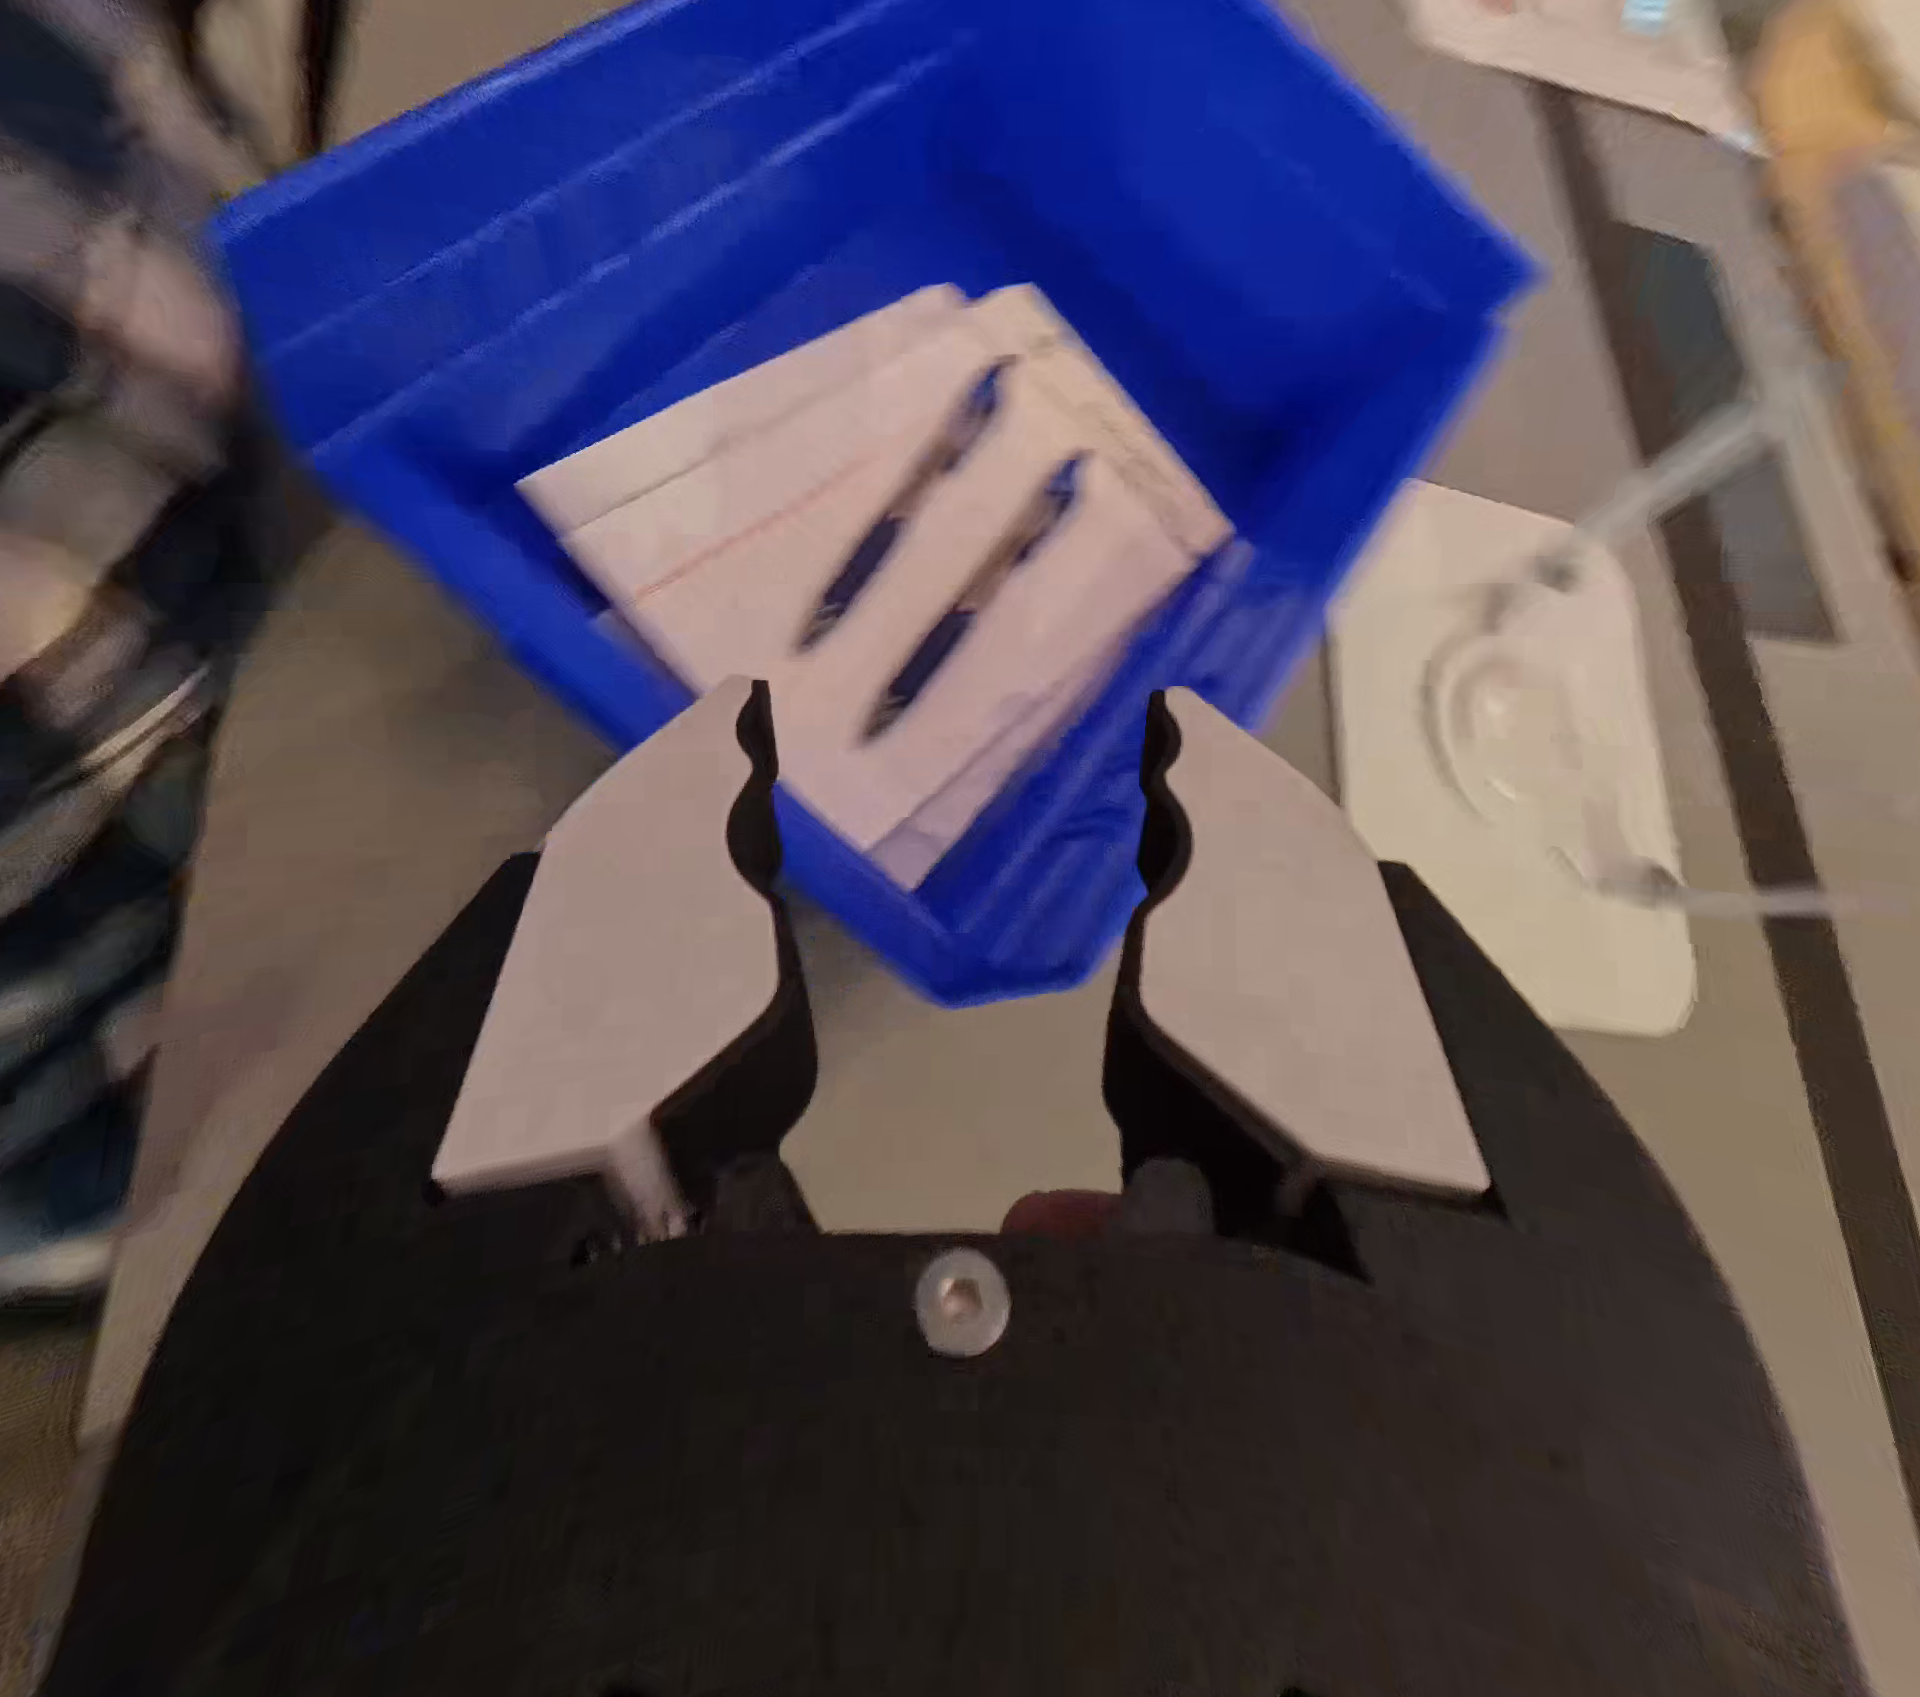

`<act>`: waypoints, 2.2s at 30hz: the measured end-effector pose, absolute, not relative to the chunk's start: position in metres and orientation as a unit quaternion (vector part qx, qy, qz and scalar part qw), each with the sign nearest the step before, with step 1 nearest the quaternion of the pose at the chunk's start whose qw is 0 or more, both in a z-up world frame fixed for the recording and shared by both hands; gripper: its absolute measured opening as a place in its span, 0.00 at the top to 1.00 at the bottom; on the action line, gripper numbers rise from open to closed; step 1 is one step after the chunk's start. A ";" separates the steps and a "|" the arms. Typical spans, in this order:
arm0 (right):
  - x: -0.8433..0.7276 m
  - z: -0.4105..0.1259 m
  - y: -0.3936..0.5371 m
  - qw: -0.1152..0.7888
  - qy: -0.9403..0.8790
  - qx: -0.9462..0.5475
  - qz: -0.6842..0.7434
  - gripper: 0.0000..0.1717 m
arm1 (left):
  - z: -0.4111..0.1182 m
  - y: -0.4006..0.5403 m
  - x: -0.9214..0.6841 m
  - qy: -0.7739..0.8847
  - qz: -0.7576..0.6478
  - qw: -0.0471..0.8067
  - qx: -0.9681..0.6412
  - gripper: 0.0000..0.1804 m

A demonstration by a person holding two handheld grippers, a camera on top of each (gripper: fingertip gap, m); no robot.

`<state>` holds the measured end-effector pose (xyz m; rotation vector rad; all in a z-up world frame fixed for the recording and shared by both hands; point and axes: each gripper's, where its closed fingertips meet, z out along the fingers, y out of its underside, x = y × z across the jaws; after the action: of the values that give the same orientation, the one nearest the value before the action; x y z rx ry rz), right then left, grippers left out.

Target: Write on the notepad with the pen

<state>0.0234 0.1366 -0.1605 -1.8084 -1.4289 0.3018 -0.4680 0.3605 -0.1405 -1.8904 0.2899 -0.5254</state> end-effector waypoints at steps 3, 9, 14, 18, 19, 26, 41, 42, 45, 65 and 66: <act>0.016 -0.192 0.116 0.314 -0.631 -0.701 0.112 0.59 | -0.136 0.360 -0.465 0.121 -0.222 0.556 -0.792 0.96; 0.010 -0.252 0.102 0.201 -0.723 -0.656 0.077 0.64 | -0.128 0.357 -0.460 0.114 -0.215 0.570 -0.785 0.96; -0.005 -0.264 0.105 0.201 -0.752 -0.623 0.083 0.78 | -0.122 0.352 -0.464 0.100 -0.224 0.577 -0.779 0.96; -0.020 -0.264 0.119 0.215 -0.757 -0.614 0.066 0.83 | -0.117 0.347 -0.473 0.088 -0.218 0.586 -0.776 0.96; -0.024 -0.264 0.124 0.218 -0.756 -0.614 0.064 0.83 | -0.116 0.346 -0.476 0.085 -0.217 0.588 -0.774 0.96; -0.063 -0.264 0.162 0.224 -0.731 -0.643 0.051 0.83 | -0.106 0.337 -0.497 0.065 -0.214 0.602 -0.766 0.96; -0.158 -0.266 0.270 0.222 -0.625 -0.748 0.020 0.83 | -0.091 0.321 -0.521 0.042 -0.183 0.636 -0.749 0.96; -0.164 -0.266 0.278 0.224 -0.615 -0.756 0.016 0.83 | -0.090 0.320 -0.522 0.041 -0.179 0.639 -0.747 0.96; -0.181 -0.266 0.300 0.223 -0.579 -0.784 0.008 0.83 | -0.090 0.317 -0.523 0.041 -0.173 0.643 -0.745 0.96; -0.212 -0.090 0.268 0.443 -0.270 -0.730 0.444 0.47 | -0.061 0.286 -0.460 0.077 -0.161 0.677 -0.714 0.96; -0.211 -0.087 0.260 0.442 -0.254 -0.726 0.461 0.46 | -0.062 0.284 -0.449 0.081 -0.160 0.677 -0.714 0.96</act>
<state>-0.2108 0.2604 -0.0867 -1.8009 -0.6302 1.1444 -0.4492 0.2837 -0.0623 -1.6048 0.1820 -0.3588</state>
